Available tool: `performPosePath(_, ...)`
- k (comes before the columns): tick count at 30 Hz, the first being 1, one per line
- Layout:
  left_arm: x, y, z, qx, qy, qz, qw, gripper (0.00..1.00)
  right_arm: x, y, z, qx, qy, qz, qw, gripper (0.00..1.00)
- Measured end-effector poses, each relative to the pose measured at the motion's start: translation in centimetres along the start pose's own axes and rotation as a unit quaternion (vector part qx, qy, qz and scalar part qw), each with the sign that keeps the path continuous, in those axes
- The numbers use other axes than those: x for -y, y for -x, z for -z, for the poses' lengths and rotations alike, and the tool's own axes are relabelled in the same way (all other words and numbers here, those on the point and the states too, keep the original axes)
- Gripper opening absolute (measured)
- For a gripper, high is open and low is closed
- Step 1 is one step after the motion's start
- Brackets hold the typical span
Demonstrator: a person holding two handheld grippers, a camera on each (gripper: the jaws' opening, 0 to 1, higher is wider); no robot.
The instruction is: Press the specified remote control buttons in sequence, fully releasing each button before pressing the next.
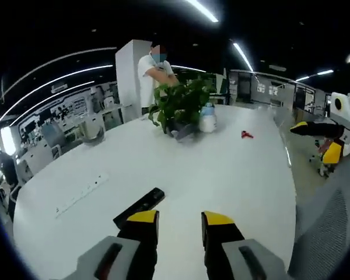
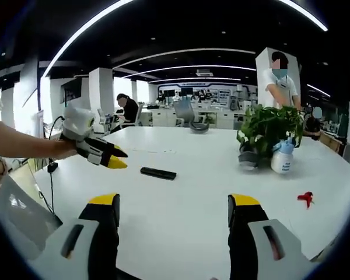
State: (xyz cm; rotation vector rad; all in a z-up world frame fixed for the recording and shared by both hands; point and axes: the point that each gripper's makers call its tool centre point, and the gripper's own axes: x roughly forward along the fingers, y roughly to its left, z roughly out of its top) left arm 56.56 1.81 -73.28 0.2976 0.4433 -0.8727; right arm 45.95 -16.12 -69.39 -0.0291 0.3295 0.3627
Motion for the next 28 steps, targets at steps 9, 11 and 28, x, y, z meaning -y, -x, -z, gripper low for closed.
performPosePath(9,1.7,7.1,-2.1,0.095,0.065,-0.057,0.9916,0.40,-0.3,0.2,-0.4,0.012,0.002,-0.007,0.9999,0.77)
performPosePath(11,1.9,8.3,-1.9,0.104,0.067,-0.071,0.9898,0.47,-0.3,0.3,-0.5,0.014,0.000,-0.006,0.9999,0.77)
performPosePath(28,2.3,17.1,3.3,0.113,0.156,-0.207,0.9592,0.47,-1.3,0.2,-0.2,0.003,-0.007,-0.030,0.9995,0.75)
